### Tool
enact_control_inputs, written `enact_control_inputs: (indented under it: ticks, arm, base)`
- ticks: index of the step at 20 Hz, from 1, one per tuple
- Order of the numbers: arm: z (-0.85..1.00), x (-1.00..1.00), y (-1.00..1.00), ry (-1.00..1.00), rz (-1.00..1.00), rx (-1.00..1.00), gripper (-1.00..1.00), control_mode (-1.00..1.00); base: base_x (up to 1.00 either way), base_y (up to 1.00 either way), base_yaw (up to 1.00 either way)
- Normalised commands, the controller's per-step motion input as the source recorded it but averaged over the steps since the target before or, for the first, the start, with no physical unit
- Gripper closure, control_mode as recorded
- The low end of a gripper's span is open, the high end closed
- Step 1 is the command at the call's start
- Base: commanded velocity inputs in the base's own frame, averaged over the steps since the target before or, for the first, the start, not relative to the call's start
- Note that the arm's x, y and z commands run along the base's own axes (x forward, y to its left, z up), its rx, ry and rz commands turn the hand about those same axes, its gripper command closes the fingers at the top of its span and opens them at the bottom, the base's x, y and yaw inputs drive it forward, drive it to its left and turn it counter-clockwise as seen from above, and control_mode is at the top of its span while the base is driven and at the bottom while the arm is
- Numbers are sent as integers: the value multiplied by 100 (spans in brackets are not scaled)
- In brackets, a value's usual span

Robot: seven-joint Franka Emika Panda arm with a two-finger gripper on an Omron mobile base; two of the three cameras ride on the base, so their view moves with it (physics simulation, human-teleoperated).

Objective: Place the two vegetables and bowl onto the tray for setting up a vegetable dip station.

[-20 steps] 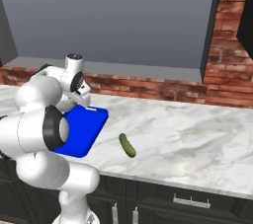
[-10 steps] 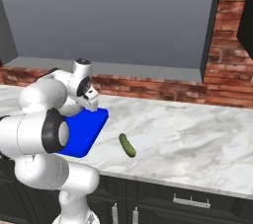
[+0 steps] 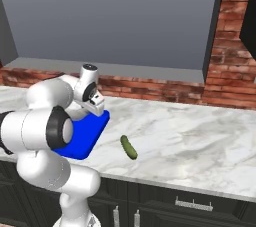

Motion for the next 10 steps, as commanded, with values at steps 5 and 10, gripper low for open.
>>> enact_control_inputs:
  ticks: [5, 10]
  arm:
    - [-16, 16, -4, 0, 0, 0, 100, -100]
    - [-17, 14, -6, 0, 0, 0, 100, -100]
  base:
    - [0, 0, 0]
    - [0, 0, 0]
